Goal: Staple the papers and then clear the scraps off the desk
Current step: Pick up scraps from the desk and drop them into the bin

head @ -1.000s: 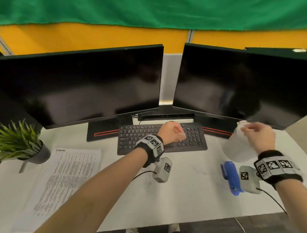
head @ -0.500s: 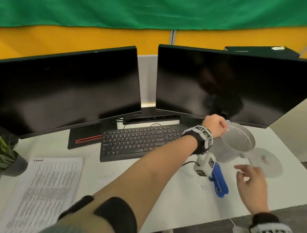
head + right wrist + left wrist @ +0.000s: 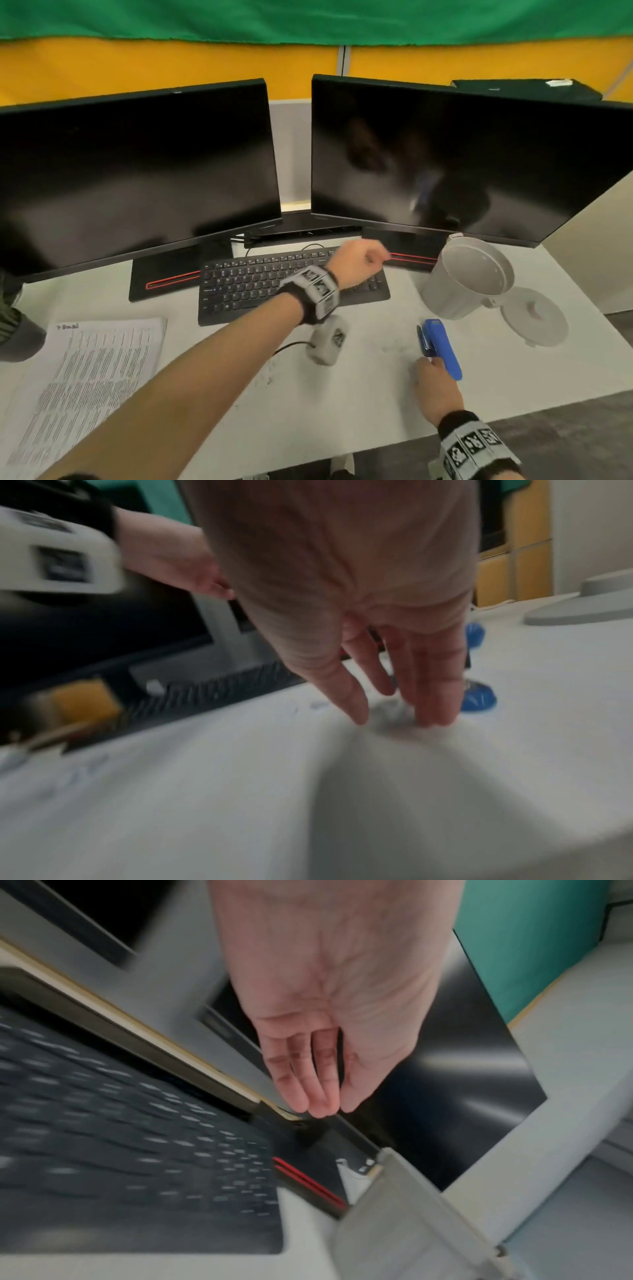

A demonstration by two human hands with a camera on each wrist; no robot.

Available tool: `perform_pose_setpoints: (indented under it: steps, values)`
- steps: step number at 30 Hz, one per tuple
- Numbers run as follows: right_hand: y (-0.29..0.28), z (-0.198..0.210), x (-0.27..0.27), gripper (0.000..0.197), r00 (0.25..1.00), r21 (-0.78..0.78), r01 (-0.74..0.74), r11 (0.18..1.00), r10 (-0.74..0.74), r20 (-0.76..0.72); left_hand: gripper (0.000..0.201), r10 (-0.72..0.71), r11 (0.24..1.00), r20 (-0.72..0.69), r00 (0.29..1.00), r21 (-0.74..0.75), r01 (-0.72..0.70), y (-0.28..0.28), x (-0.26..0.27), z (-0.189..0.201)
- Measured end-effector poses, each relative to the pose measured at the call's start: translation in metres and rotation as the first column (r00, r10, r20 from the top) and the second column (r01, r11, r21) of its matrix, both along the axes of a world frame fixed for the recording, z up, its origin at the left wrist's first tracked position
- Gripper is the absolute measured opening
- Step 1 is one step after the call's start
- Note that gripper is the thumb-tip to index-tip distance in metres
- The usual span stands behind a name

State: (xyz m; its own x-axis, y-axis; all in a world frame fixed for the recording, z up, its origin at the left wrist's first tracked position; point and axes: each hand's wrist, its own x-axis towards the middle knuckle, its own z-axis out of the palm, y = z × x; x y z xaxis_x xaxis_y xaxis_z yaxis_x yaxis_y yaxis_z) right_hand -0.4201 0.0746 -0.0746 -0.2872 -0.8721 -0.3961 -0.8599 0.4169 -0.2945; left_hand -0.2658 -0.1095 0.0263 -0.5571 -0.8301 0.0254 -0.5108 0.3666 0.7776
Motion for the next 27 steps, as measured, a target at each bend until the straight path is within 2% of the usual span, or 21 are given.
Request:
perform_pose_setpoints:
  steps: [2,4,6,8,10,13,15,16,19,21,24,27]
  values:
    - [0.000,-0.002,0.012,0.025,0.994,0.063,0.016,0.998,-0.010,-0.105,0.019,0.054,0.999,0.076,0.996,-0.011,-0.053,0.014,0.050,-0.013]
    - [-0.005,-0.004,0.028,0.030,0.989,0.041,-0.053,0.998,0.058,-0.138,0.019,0.121,0.992,0.161,0.979,0.007,-0.124,0.028,0.096,-0.030]
    - [-0.013,-0.007,0.044,0.031,0.989,-0.016,-0.128,0.992,0.126,-0.082,0.019,0.162,0.983,0.232,0.959,0.047,-0.178,0.040,0.131,-0.048]
    - [-0.022,-0.004,0.053,0.028,0.991,-0.095,-0.129,0.987,0.131,0.019,0.021,0.162,0.977,0.311,0.937,0.081,-0.196,0.049,0.148,-0.064]
    - [-0.030,-0.001,0.048,0.030,0.995,-0.191,-0.026,0.981,0.044,0.089,0.022,0.123,0.979,0.383,0.916,0.104,-0.175,0.057,0.148,-0.074]
    - [-0.037,-0.003,0.022,0.060,0.989,-0.192,0.090,0.977,-0.065,0.133,0.022,0.027,0.991,0.416,0.909,0.105,-0.078,0.067,0.120,-0.079]
    - [-0.040,-0.006,0.012,0.076,0.992,-0.104,0.006,0.995,0.008,0.127,0.027,-0.076,0.996,0.433,0.898,0.078,0.047,0.072,0.092,-0.085]
    - [-0.040,-0.007,0.011,0.077,0.994,-0.055,-0.075,0.996,0.079,0.078,0.033,-0.130,0.991,0.442,0.888,0.074,0.109,0.074,0.077,-0.087]
    - [-0.039,-0.011,0.017,0.056,0.965,-0.008,-0.246,0.969,0.244,-0.094,0.055,-0.285,0.951,0.512,0.810,0.043,0.307,0.080,0.036,-0.091]
    - [-0.037,-0.013,0.021,0.037,0.972,-0.103,-0.228,0.968,0.221,-0.076,0.064,-0.343,0.917,0.578,0.740,0.036,0.397,0.082,0.019,-0.094]
    - [-0.034,-0.017,0.024,0.022,0.985,-0.207,-0.172,0.963,0.174,-0.008,0.060,-0.359,0.897,0.635,0.685,0.032,0.440,0.083,0.011,-0.098]
    - [-0.034,-0.016,0.026,0.019,0.985,-0.246,-0.104,0.964,0.134,0.106,0.044,-0.329,0.907,0.635,0.699,0.005,0.422,0.081,0.017,-0.103]
